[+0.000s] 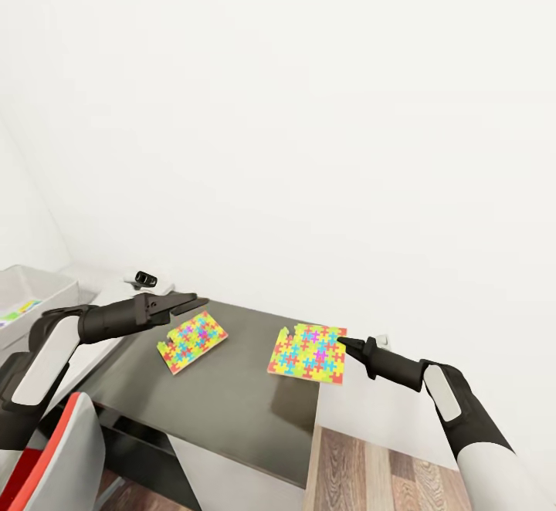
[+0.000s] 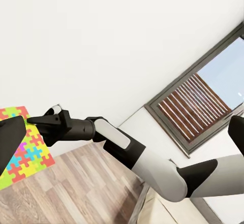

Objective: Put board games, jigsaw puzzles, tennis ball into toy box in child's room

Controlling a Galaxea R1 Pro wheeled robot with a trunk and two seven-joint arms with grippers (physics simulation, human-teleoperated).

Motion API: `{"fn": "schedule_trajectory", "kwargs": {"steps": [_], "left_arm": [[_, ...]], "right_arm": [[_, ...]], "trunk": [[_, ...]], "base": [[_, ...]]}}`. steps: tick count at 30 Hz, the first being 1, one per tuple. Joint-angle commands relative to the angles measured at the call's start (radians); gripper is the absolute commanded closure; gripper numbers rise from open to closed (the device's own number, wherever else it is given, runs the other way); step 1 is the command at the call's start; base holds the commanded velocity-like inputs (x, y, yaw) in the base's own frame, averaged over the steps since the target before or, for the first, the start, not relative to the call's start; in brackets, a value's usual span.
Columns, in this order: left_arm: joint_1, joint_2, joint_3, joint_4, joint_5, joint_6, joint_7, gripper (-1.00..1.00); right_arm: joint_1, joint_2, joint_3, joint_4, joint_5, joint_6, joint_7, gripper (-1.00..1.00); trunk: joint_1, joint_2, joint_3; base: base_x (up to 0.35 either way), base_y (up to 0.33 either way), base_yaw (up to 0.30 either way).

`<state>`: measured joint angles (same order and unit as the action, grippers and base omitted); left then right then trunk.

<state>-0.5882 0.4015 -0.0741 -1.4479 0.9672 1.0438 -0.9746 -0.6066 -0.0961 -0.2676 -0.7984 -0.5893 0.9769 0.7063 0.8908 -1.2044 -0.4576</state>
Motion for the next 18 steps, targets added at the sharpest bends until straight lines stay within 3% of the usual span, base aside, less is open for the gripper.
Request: {"fn": "schedule_trajectory", "kwargs": {"steps": [1, 3, 8, 12, 16, 18], "left_arm": [[-0.001, 0.001, -0.001, 0.0, 0.001, 0.003, -0.003, -1.0], [-0.001, 0.007, -0.001, 0.001, 0.001, 0.003, -0.003, -1.0], [-0.001, 0.062, -0.003, 0.001, 0.018, 0.003, -0.017, -1.0], [-0.001, 0.126, -0.007, 0.001, 0.108, 0.003, -0.052, -1.0], [-0.001, 0.181, -0.015, 0.0, 0.145, 0.003, -0.062, -1.0], [-0.001, 0.196, -0.016, -0.001, 0.152, 0.003, -0.064, -1.0]], "right_arm": [[-0.001, 0.0, -0.002, 0.0, 0.007, 0.004, 0.006, 1.0], [-0.001, 0.0, -0.002, 0.0, 0.007, 0.004, 0.005, 1.0], [-0.001, 0.0, -0.003, -0.001, 0.007, 0.005, 0.006, 1.0], [-0.001, 0.0, -0.003, -0.001, 0.007, 0.003, 0.027, 1.0], [0.004, 0.0, -0.002, -0.001, 0.007, -0.003, 0.084, 1.0], [0.007, 0.0, -0.002, -0.001, 0.008, -0.006, 0.115, 1.0]], "trunk": [[-0.004, 0.007, 0.002], [-0.012, 0.021, 0.008], [-0.031, 0.056, 0.024], [-0.046, 0.084, 0.037], [-0.061, 0.112, 0.049], [-0.069, 0.126, 0.055]], "base": [[0.0, 0.0, 0.0], [0.0, 0.0, 0.0], [0.0, 0.0, 0.0], [0.0, 0.0, 0.0], [0.0, 0.0, 0.0], [0.0, 0.0, 0.0]]}}
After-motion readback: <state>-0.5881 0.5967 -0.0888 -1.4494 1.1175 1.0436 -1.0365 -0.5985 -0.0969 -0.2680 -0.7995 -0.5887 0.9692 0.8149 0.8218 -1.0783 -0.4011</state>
